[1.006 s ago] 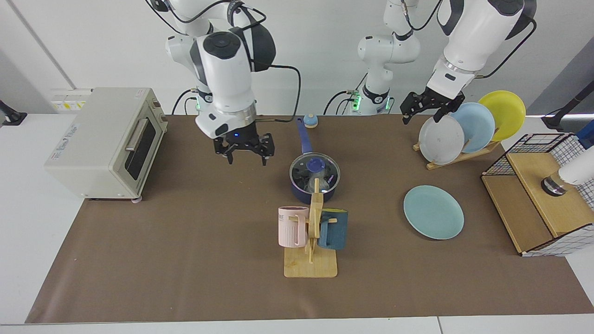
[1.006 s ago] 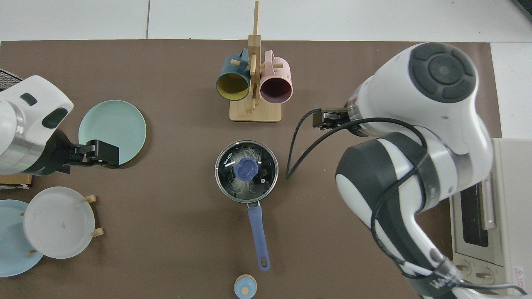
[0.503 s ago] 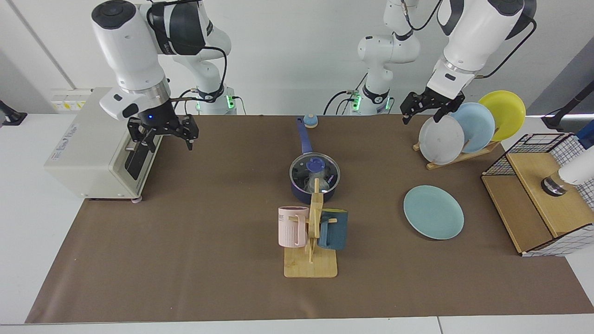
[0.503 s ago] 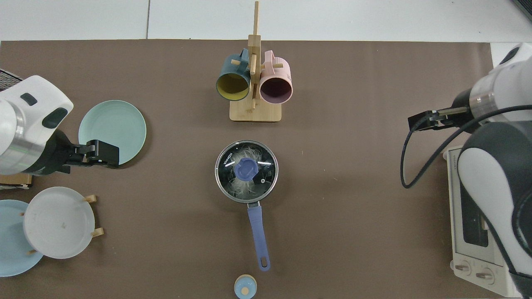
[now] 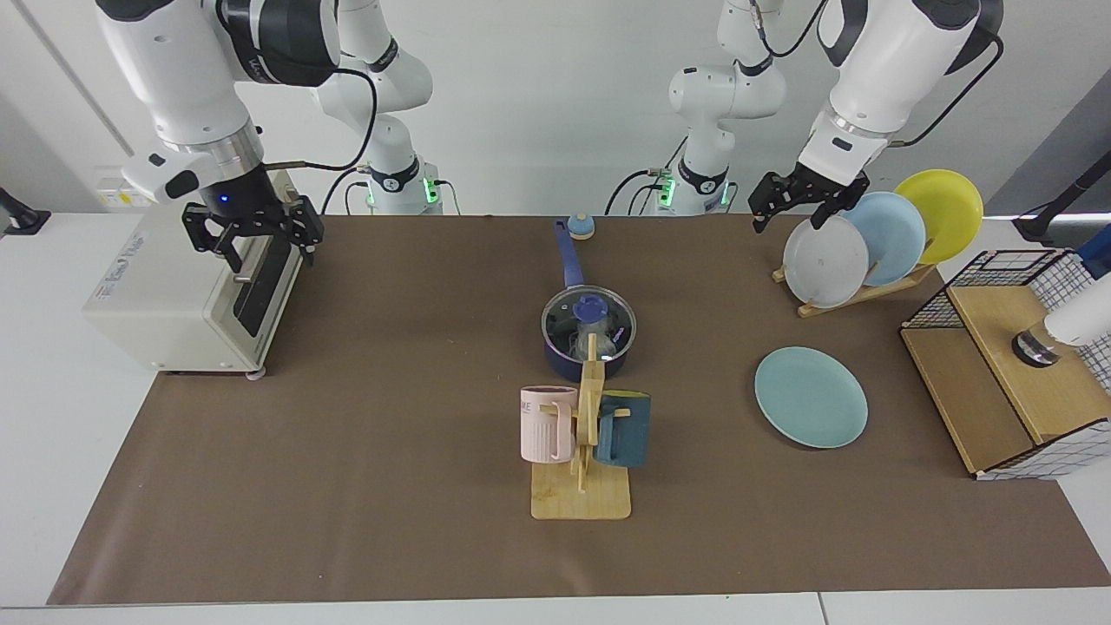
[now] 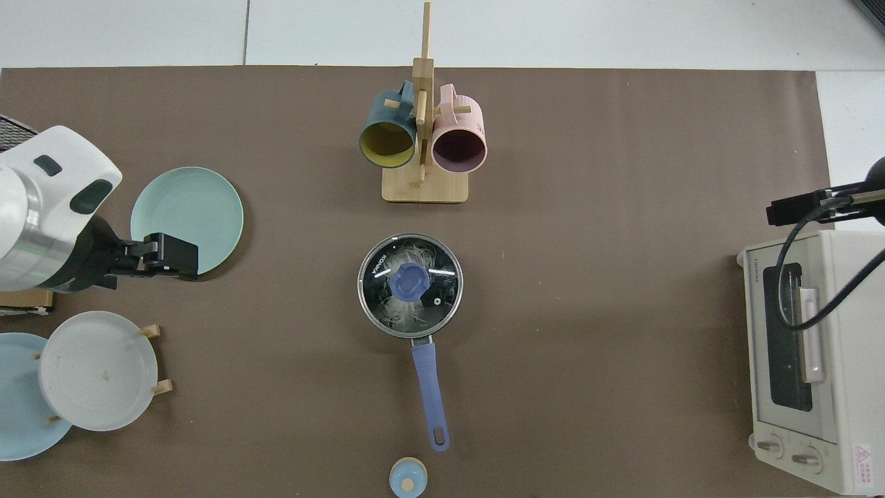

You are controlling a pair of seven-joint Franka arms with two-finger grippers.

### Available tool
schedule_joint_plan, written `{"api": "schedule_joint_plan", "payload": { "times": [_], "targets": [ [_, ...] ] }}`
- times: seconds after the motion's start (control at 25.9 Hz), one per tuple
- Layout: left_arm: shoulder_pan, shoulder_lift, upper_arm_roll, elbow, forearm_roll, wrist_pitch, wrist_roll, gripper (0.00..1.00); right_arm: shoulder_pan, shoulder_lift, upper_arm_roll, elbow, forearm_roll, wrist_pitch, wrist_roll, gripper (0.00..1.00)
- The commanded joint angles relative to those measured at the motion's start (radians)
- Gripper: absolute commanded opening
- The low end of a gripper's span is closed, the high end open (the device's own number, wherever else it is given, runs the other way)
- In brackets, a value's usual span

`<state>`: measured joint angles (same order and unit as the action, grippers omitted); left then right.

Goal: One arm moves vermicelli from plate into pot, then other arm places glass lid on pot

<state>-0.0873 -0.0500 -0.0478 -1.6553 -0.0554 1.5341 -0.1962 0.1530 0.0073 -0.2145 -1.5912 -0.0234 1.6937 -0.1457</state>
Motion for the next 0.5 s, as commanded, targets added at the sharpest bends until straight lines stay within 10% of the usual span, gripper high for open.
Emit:
{"api": "schedule_joint_plan", "payload": {
  "times": [0.0,0.19,0.46],
  "targets": [
    [0.004,-0.014,0.0,-0.011,-0.001,0.008,0.001,1.0,-0.059,-0.033,0.018,-0.007,0.023,-0.032,-0.025,1.0],
    [0.004,-0.014,-0.001,-0.011,-0.001,0.008,0.0,1.0,-0.144,-0.044,0.118,-0.007,0.076,-0.037,-0.017,1.0],
    [0.004,-0.014,-0.001,-0.011,-0.001,0.008,0.001,1.0,-0.121,-0.05,0.118,-0.007,0.022,-0.072,-0.018,1.0]
  ]
}}
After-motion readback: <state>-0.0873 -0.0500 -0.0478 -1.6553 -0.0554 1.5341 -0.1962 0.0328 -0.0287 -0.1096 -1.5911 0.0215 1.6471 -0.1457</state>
